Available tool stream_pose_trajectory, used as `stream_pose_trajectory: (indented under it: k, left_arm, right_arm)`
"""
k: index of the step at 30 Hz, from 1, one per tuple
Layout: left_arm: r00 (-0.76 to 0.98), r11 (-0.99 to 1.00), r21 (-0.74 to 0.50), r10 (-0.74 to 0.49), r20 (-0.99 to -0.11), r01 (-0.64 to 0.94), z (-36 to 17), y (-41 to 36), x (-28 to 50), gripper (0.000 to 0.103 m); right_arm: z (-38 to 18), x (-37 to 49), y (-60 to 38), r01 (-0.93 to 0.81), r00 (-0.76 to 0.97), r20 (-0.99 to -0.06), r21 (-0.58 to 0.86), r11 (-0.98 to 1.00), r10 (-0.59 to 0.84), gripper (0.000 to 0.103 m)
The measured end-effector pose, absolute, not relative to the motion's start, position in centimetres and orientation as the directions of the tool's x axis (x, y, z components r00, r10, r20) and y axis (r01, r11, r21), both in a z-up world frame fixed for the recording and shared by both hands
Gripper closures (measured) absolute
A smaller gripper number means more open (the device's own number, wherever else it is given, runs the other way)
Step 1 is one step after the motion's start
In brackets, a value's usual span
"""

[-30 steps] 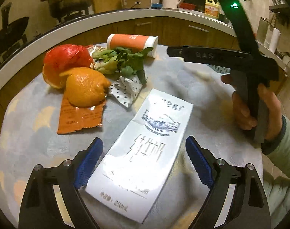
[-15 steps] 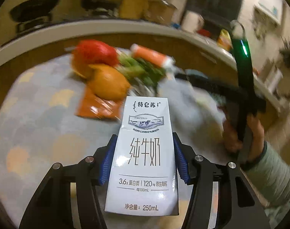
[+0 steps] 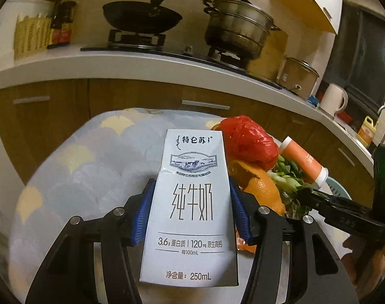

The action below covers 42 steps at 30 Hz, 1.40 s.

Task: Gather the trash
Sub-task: 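Grasp the bok choy stalk with the right gripper while the left gripper holds the carton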

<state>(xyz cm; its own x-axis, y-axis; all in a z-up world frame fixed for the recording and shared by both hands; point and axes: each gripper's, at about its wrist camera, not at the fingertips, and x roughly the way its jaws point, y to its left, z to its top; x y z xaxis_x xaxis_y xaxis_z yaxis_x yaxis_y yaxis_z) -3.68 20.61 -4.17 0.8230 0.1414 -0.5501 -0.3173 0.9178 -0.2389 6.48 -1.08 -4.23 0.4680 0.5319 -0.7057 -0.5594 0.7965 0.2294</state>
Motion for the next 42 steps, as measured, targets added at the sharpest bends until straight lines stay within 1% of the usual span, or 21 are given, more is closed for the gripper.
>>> stream_pose_trajectory:
  k: [2, 3, 8, 11, 13, 15, 20, 25, 26, 28, 29, 30, 31, 33, 36, 40, 42]
  left_arm:
    - [0.826, 0.921, -0.222, 0.158, -0.541, -0.322, -4.2, 20.8, -3.7, 0.050]
    - [0.825, 0.921, -0.213, 0.167, -0.540, -0.326, -4.2, 20.6, -3.7, 0.050]
    - [0.825, 0.928, -0.181, 0.186, -0.533, -0.326, -4.2, 20.5, -3.6, 0.050]
    - [0.831, 0.926, -0.199, 0.176, -0.528, -0.322, -4.4, 20.8, -3.8, 0.050]
    - [0.828, 0.920, -0.212, 0.174, -0.533, -0.329, -4.5, 21.1, -3.8, 0.050]
    - [0.831, 0.917, -0.223, 0.171, -0.530, -0.331, -4.5, 21.3, -3.9, 0.050]
    - [0.831, 0.921, -0.217, 0.168, -0.530, -0.324, -4.4, 21.2, -3.9, 0.050]
    - [0.833, 0.926, -0.205, 0.171, -0.526, -0.319, -4.4, 20.9, -4.0, 0.050]
    - [0.834, 0.925, -0.206, 0.169, -0.525, -0.318, -4.4, 20.9, -4.1, 0.050]
    - [0.836, 0.925, -0.212, 0.166, -0.524, -0.316, -4.4, 20.9, -4.1, 0.050]
    - [0.836, 0.924, -0.216, 0.162, -0.523, -0.315, -4.4, 21.0, -4.1, 0.050]
    - [0.837, 0.924, -0.218, 0.161, -0.523, -0.314, -4.4, 21.0, -4.1, 0.050]
    - [0.837, 0.924, -0.220, 0.160, -0.524, -0.314, -4.4, 21.0, -4.1, 0.050]
    - [0.836, 0.924, -0.220, 0.158, -0.525, -0.313, -4.5, 21.0, -4.1, 0.050]
    - [0.833, 0.926, -0.223, 0.146, -0.534, -0.305, -4.6, 21.0, -3.9, 0.050]
    - [0.811, 0.929, -0.220, 0.122, -0.573, -0.296, -5.0, 20.9, -3.3, 0.050]
    - [0.788, 0.935, -0.221, 0.091, -0.608, -0.278, -5.4, 20.7, -2.7, 0.050]
  right_arm:
    - [-3.8, 6.1, -0.3, -0.578, 0.468, -0.705, 0.211, 0.788, 0.532, 0.084]
    - [-3.5, 6.0, -0.2, -0.582, 0.475, -0.702, 0.202, 0.787, 0.531, 0.086]
    - [-1.1, 5.3, -0.4, -0.599, 0.508, -0.637, 0.221, 0.770, 0.579, 0.088]
    - [0.8, 4.2, -1.7, -0.606, 0.534, -0.586, 0.237, 0.759, 0.609, 0.089]
    - [1.9, 3.1, -2.7, -0.620, 0.539, -0.567, 0.233, 0.749, 0.623, 0.089]
    - [2.2, 2.1, -3.6, -0.627, 0.537, -0.571, 0.222, 0.746, 0.621, 0.088]
    - [0.7, -1.8, -6.9, -0.655, 0.536, -0.583, 0.168, 0.736, 0.610, 0.088]
    - [-2.6, -4.0, -7.9, -0.658, 0.498, -0.655, 0.141, 0.740, 0.568, 0.085]
    - [-3.1, -4.4, -8.1, -0.660, 0.501, -0.660, 0.126, 0.740, 0.560, 0.084]
    - [-4.0, -5.1, -8.1, -0.673, 0.482, -0.683, 0.113, 0.731, 0.549, 0.074]
    - [-4.2, -5.4, -8.3, -0.676, 0.477, -0.687, 0.113, 0.729, 0.549, 0.056]
    - [-4.2, -5.8, -8.7, -0.674, 0.493, -0.679, 0.097, 0.733, 0.544, 0.036]
    - [-4.1, -6.0, -9.0, -0.669, 0.513, -0.671, 0.079, 0.739, 0.536, 0.030]
    - [-3.7, -6.4, -9.8, -0.669, 0.534, -0.656, 0.058, 0.741, 0.533, 0.028]
    - [-3.4, -5.5, -10.0, -0.659, 0.524, -0.660, 0.085, 0.747, 0.538, 0.028]
    - [-5.0, -3.1, -8.6, -0.631, 0.465, -0.716, 0.145, 0.763, 0.521, 0.028]
    - [-6.1, -2.4, -7.6, -0.609, 0.446, -0.747, 0.149, 0.779, 0.492, 0.028]
